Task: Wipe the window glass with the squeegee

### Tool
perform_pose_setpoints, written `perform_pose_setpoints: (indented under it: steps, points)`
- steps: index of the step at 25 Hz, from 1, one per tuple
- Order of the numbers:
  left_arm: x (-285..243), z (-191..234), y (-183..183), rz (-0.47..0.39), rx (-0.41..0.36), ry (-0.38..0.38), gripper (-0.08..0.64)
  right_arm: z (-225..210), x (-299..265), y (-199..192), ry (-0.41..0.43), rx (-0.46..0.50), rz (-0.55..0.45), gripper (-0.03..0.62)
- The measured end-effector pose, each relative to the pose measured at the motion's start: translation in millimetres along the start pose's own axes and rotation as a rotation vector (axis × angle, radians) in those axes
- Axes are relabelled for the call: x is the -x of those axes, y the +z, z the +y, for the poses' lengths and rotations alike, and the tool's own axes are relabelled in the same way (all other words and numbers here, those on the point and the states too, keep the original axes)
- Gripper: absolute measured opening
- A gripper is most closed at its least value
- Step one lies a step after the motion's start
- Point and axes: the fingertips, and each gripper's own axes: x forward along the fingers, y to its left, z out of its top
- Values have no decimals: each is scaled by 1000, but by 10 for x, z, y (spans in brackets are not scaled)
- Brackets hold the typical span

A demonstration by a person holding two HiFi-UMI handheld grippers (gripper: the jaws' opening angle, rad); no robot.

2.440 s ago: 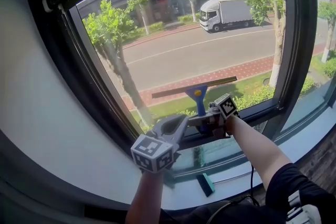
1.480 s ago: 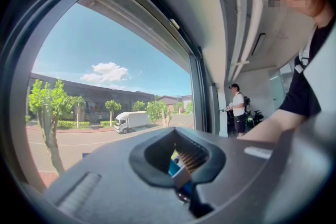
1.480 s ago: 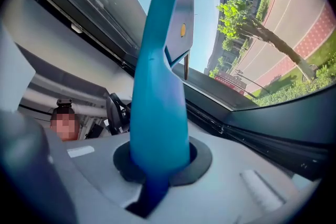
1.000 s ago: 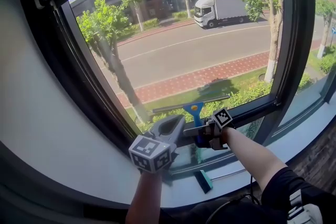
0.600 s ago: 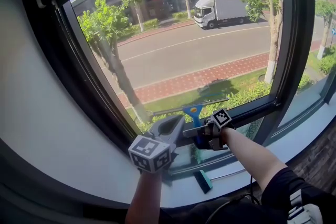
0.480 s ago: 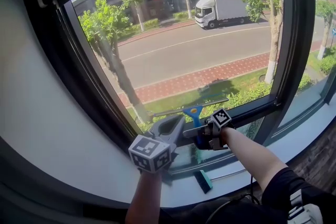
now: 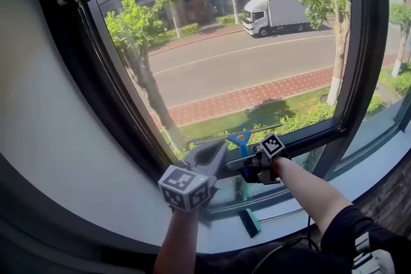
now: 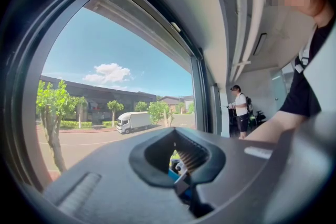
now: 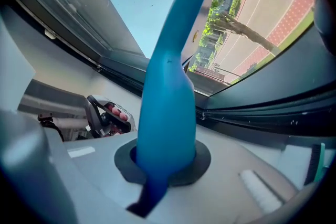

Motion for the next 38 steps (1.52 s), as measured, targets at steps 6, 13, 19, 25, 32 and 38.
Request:
perform_pose_setpoints:
  steps: [6, 13, 19, 25, 32, 38]
  points:
    - [108, 44, -14, -10, 11, 24, 2, -15, -25, -35, -15, 102, 36, 8]
    - [288, 149, 46, -10, 19, 83, 3, 435, -180, -33, 61, 295, 105, 7]
    - [404, 289, 114, -46, 26, 102, 3, 916, -333, 177, 56, 531, 157, 6]
    - [442, 405, 326, -85, -20, 112, 3, 1648, -553, 658, 73, 726, 155, 6]
    - [451, 373, 624, -87, -77, 91, 3, 2609, -978, 1195, 95, 931, 180, 6]
    - [515, 326, 897, -106, -128, 102, 3, 3320, -1354, 1539, 145, 1011, 171, 6]
